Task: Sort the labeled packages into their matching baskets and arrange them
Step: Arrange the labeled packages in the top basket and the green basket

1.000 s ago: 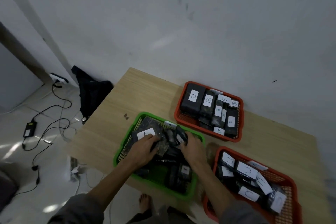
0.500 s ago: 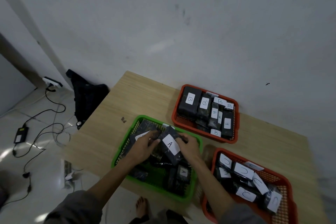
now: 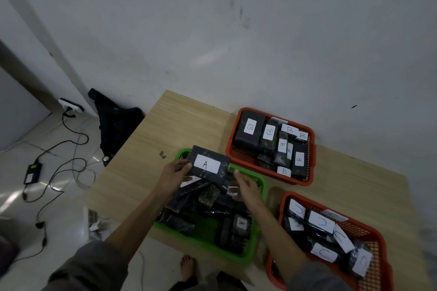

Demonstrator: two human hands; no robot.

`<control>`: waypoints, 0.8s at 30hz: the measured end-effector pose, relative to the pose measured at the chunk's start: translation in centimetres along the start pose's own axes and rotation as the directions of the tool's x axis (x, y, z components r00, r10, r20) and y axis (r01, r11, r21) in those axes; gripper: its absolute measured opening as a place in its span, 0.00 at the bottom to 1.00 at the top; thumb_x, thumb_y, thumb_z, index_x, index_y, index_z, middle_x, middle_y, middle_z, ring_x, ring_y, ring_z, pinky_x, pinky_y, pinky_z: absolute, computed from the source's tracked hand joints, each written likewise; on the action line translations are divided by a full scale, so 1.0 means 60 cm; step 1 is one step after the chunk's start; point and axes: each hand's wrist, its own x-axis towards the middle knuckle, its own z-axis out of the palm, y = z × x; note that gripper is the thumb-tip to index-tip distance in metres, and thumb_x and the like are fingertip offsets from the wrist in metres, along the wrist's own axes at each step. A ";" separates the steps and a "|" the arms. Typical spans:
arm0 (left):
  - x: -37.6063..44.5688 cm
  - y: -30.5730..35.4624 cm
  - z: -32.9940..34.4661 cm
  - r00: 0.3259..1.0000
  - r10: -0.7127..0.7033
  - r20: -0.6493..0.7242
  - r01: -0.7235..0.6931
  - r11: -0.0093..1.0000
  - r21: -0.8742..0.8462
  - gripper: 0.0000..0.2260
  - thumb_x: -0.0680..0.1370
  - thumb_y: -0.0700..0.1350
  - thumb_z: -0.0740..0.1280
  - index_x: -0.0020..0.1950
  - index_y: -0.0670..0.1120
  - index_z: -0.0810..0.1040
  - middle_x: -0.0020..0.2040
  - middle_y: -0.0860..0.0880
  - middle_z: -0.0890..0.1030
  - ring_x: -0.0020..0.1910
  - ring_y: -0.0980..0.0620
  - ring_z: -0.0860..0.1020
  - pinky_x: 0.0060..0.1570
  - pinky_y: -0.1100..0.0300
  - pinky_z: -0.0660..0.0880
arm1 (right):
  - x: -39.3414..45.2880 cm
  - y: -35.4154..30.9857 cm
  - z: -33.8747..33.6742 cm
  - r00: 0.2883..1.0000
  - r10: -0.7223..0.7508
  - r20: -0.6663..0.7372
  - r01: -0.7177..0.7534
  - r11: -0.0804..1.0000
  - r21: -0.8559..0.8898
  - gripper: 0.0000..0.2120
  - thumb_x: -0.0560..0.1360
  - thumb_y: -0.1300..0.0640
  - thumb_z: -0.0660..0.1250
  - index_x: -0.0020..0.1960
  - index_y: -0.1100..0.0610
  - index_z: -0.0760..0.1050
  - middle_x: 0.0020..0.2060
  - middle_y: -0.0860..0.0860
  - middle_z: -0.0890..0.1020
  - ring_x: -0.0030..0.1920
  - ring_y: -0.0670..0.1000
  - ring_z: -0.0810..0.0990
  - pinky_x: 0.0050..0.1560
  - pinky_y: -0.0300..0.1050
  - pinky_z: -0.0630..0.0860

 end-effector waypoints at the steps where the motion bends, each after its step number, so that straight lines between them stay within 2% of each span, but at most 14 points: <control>1: 0.001 0.003 0.013 1.000 -0.013 0.021 0.013 1.000 -0.005 0.07 0.80 0.39 0.66 0.57 0.39 0.76 0.49 0.44 0.82 0.44 0.50 0.83 0.38 0.63 0.80 | 0.003 -0.001 0.000 0.999 0.027 0.029 -0.030 0.996 0.080 0.14 0.77 0.39 0.67 0.54 0.48 0.80 0.50 0.49 0.86 0.51 0.51 0.85 0.49 0.47 0.83; 4: 0.005 -0.001 0.065 0.993 -0.037 0.109 0.031 0.998 0.057 0.06 0.79 0.38 0.68 0.55 0.40 0.76 0.53 0.42 0.82 0.48 0.46 0.81 0.43 0.58 0.81 | 0.013 -0.002 -0.008 1.000 0.017 -0.017 -0.014 0.981 0.191 0.09 0.77 0.50 0.71 0.56 0.51 0.80 0.53 0.51 0.86 0.53 0.52 0.85 0.53 0.53 0.83; 6: 0.007 -0.008 0.094 0.987 -0.011 0.158 -0.023 0.977 0.214 0.09 0.79 0.39 0.68 0.57 0.37 0.77 0.56 0.40 0.82 0.52 0.45 0.80 0.52 0.51 0.80 | 0.016 0.001 -0.029 0.995 0.010 -0.103 0.009 0.982 0.188 0.05 0.79 0.54 0.70 0.54 0.47 0.78 0.52 0.48 0.84 0.52 0.50 0.83 0.53 0.50 0.82; 8: 0.014 -0.016 0.116 0.976 0.089 0.197 -0.169 0.881 0.441 0.11 0.79 0.37 0.66 0.61 0.36 0.78 0.55 0.41 0.82 0.53 0.45 0.80 0.57 0.53 0.77 | 0.019 0.005 -0.060 0.984 -0.006 -0.178 0.025 0.995 0.101 0.07 0.80 0.53 0.68 0.57 0.45 0.76 0.53 0.44 0.82 0.54 0.47 0.81 0.54 0.46 0.81; 10: 0.013 -0.017 0.129 0.954 0.186 0.234 -0.290 0.766 0.573 0.13 0.78 0.34 0.63 0.62 0.38 0.78 0.52 0.43 0.81 0.49 0.47 0.78 0.54 0.56 0.75 | 0.020 0.013 -0.085 0.971 -0.025 -0.237 0.019 0.999 -0.027 0.13 0.81 0.53 0.66 0.64 0.50 0.75 0.57 0.48 0.81 0.59 0.51 0.79 0.62 0.50 0.77; 11: 0.014 -0.017 0.137 0.939 0.223 0.264 -0.342 0.706 0.620 0.14 0.78 0.34 0.62 0.62 0.39 0.78 0.53 0.43 0.81 0.50 0.47 0.78 0.55 0.54 0.76 | 0.019 0.018 -0.094 0.964 -0.038 -0.265 0.019 0.997 -0.074 0.14 0.81 0.54 0.66 0.65 0.53 0.74 0.59 0.50 0.81 0.61 0.53 0.79 0.65 0.51 0.75; 13: 0.017 -0.020 0.148 0.908 0.262 0.328 -0.419 0.587 0.693 0.15 0.78 0.35 0.62 0.62 0.41 0.80 0.58 0.42 0.80 0.57 0.43 0.77 0.60 0.50 0.74 | 0.014 0.029 -0.102 0.956 -0.056 -0.287 0.017 0.990 -0.137 0.14 0.81 0.56 0.66 0.66 0.56 0.75 0.59 0.53 0.82 0.61 0.55 0.79 0.66 0.54 0.74; 15: 0.020 -0.022 0.153 0.895 0.270 0.355 -0.445 0.510 0.736 0.15 0.78 0.36 0.62 0.62 0.42 0.80 0.61 0.43 0.79 0.62 0.42 0.74 0.63 0.50 0.72 | 0.007 0.042 -0.099 0.955 -0.081 -0.286 0.019 0.977 -0.213 0.15 0.81 0.56 0.65 0.67 0.57 0.75 0.56 0.52 0.82 0.58 0.55 0.80 0.62 0.52 0.76; 18: 0.022 -0.021 0.148 0.894 0.273 0.356 -0.448 0.511 0.733 0.15 0.77 0.34 0.61 0.61 0.42 0.81 0.61 0.42 0.80 0.61 0.41 0.75 0.62 0.50 0.73 | 0.001 0.057 -0.090 0.926 -0.159 -0.342 0.057 0.956 -0.289 0.14 0.81 0.57 0.66 0.66 0.57 0.74 0.52 0.51 0.82 0.54 0.52 0.81 0.57 0.47 0.77; 21: 0.026 -0.019 0.131 0.903 0.280 0.325 -0.428 0.544 0.721 0.15 0.77 0.33 0.61 0.59 0.40 0.81 0.59 0.41 0.80 0.59 0.41 0.76 0.60 0.49 0.75 | 0.000 0.059 -0.083 0.919 -0.210 -0.335 0.071 0.921 -0.383 0.09 0.81 0.56 0.66 0.61 0.54 0.74 0.50 0.52 0.82 0.51 0.53 0.82 0.54 0.46 0.78; 23: 0.030 -0.017 0.120 0.906 0.291 0.309 -0.422 0.556 0.716 0.14 0.77 0.32 0.61 0.58 0.40 0.82 0.58 0.40 0.81 0.58 0.40 0.77 0.59 0.48 0.75 | 0.002 0.057 -0.080 0.916 -0.249 -0.313 0.036 0.830 -0.556 0.08 0.80 0.52 0.65 0.57 0.54 0.74 0.50 0.53 0.81 0.51 0.54 0.81 0.51 0.48 0.79; 24: 0.031 -0.016 0.116 0.904 0.302 0.302 -0.425 0.558 0.713 0.14 0.77 0.32 0.61 0.58 0.40 0.82 0.57 0.40 0.81 0.57 0.40 0.78 0.58 0.49 0.76 | 0.005 0.056 -0.079 0.915 -0.266 -0.303 -0.008 0.740 -0.673 0.11 0.80 0.49 0.65 0.57 0.55 0.75 0.53 0.54 0.79 0.53 0.55 0.79 0.53 0.50 0.79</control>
